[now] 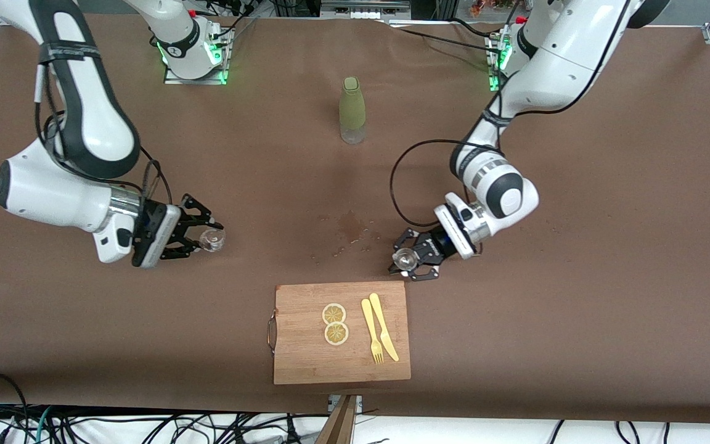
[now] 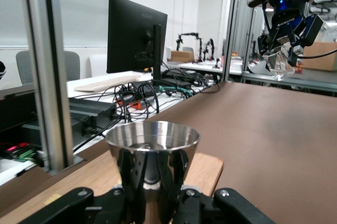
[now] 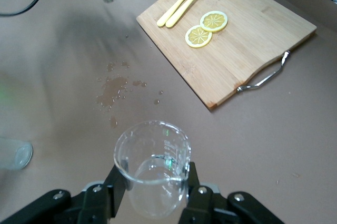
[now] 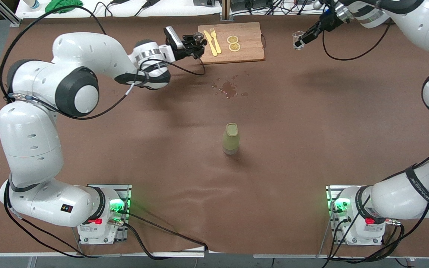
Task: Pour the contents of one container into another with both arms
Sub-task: 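Move the jigger back with the left gripper while the right gripper returns the beaker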
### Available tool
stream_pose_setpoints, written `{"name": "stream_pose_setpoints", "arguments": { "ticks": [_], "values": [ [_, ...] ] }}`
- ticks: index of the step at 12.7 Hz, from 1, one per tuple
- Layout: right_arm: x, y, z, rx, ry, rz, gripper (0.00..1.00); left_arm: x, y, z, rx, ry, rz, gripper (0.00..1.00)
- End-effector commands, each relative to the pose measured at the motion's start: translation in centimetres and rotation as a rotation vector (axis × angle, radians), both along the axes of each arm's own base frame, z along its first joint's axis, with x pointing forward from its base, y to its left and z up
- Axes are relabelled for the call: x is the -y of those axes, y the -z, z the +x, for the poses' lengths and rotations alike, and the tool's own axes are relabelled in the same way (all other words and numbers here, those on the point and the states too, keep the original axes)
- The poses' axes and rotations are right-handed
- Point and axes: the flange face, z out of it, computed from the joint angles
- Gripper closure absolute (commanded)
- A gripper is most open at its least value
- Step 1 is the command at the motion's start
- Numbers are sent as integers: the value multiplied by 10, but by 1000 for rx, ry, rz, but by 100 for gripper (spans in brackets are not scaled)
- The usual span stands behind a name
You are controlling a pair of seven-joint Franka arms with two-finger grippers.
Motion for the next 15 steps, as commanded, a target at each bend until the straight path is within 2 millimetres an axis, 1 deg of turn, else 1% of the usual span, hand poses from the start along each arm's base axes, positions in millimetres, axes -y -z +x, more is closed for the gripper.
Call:
{"name": "stream_pose_setpoints", "arguments": {
  "ticks": [1,3,4,6,7,8,9,12,14,15],
  "values": [
    [50,21,-26,72,-15,94,81,-27,-22,-2,-25,74,-5,100],
    [91,51,-39,121,-19,141,81,-55,-23,5,-34,127,-24,100],
    [108,66,-45,144,-24,172,81,-72,-21,6,-41,161,-28,100],
    [149,94,-56,183,-58,217,81,-115,-23,11,-53,234,-35,100],
    [175,112,-65,195,-72,225,81,-135,-24,12,-62,264,-29,100],
    [193,133,-73,209,-91,236,81,-154,-24,12,-64,290,-24,100],
    [208,149,-79,224,-100,237,81,-173,-23,11,-72,315,-24,100],
    [241,183,-97,234,-103,222,81,-223,-19,3,-118,372,-33,100],
    [257,199,-106,244,-106,217,81,-250,-15,-4,-128,406,-46,100],
    [264,203,-110,251,-108,213,81,-266,-15,-10,-133,426,-50,100]
  ]
}}
